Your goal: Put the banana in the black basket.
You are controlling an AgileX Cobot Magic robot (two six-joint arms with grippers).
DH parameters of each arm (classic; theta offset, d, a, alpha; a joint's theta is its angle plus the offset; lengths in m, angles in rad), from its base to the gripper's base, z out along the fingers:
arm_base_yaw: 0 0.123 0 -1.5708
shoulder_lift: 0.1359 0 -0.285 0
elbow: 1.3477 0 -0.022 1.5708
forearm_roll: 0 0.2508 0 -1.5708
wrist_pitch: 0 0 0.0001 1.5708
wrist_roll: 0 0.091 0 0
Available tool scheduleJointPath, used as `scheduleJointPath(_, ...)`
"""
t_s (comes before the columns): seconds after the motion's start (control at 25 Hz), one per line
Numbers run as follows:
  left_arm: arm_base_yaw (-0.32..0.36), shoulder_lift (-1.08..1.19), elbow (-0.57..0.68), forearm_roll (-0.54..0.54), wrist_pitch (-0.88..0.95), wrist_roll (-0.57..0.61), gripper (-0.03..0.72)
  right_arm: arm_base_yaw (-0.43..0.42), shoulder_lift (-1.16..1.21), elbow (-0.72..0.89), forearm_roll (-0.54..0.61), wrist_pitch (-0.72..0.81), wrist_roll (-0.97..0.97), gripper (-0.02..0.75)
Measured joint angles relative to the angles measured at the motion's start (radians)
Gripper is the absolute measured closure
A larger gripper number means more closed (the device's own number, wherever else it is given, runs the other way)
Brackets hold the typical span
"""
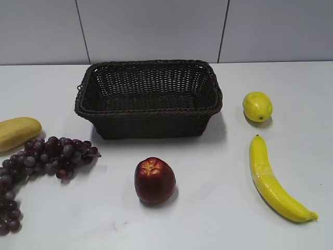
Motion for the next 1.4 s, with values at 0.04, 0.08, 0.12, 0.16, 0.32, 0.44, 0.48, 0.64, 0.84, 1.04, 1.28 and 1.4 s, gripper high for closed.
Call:
scheduleJointPath(0.04, 0.0, 0.0, 0.0, 0.0, 0.0, 0.0, 0.452, 0.0, 0.0, 0.0, -0.002, 0.0, 0.0, 0.181)
scheduleJointPath(0.08, 0.0, 0.0, 0.0, 0.0, 0.0, 0.0, 0.452, 0.0, 0.0, 0.0, -0.003, 0.0, 0.0, 0.182)
scheduleJointPath(0.12, 0.0, 0.0, 0.0, 0.0, 0.0, 0.0, 0.452, 0.0, 0.0, 0.0, -0.004, 0.0, 0.0, 0.182)
scheduleJointPath(0.16, 0.0, 0.0, 0.0, 0.0, 0.0, 0.0, 0.452, 0.0, 0.0, 0.0, -0.004, 0.0, 0.0, 0.182)
scheduleJointPath(0.32, 0.0, 0.0, 0.0, 0.0, 0.0, 0.0, 0.452, 0.0, 0.0, 0.0, -0.007, 0.0, 0.0, 0.182)
scheduleJointPath(0.44, 0.0, 0.0, 0.0, 0.0, 0.0, 0.0, 0.452, 0.0, 0.023, 0.0, -0.007, 0.002, 0.0, 0.182)
scheduleJointPath(0.48, 0.0, 0.0, 0.0, 0.0, 0.0, 0.0, 0.452, 0.0, 0.044, 0.0, -0.007, 0.004, 0.0, 0.182)
scheduleJointPath(0.64, 0.0, 0.0, 0.0, 0.0, 0.0, 0.0, 0.452, 0.0, 0.187, -0.011, 0.009, 0.024, 0.0, 0.184)
scheduleJointPath(0.84, 0.0, 0.0, 0.0, 0.0, 0.0, 0.0, 0.452, 0.0, 0.407, -0.072, 0.037, 0.078, 0.003, 0.184)
scheduleJointPath(1.04, 0.0, 0.0, 0.0, 0.0, 0.0, 0.0, 0.452, 0.0, 0.633, -0.177, 0.094, 0.159, 0.028, 0.184)
scheduleJointPath(1.28, 0.0, 0.0, 0.0, 0.0, 0.0, 0.0, 0.452, 0.105, 0.922, -0.308, 0.095, 0.153, 0.147, 0.184)
scheduleJointPath(1.4, 0.0, 0.0, 0.0, 0.0, 0.0, 0.0, 0.452, 0.197, 1.061, -0.369, 0.025, 0.132, 0.226, 0.184)
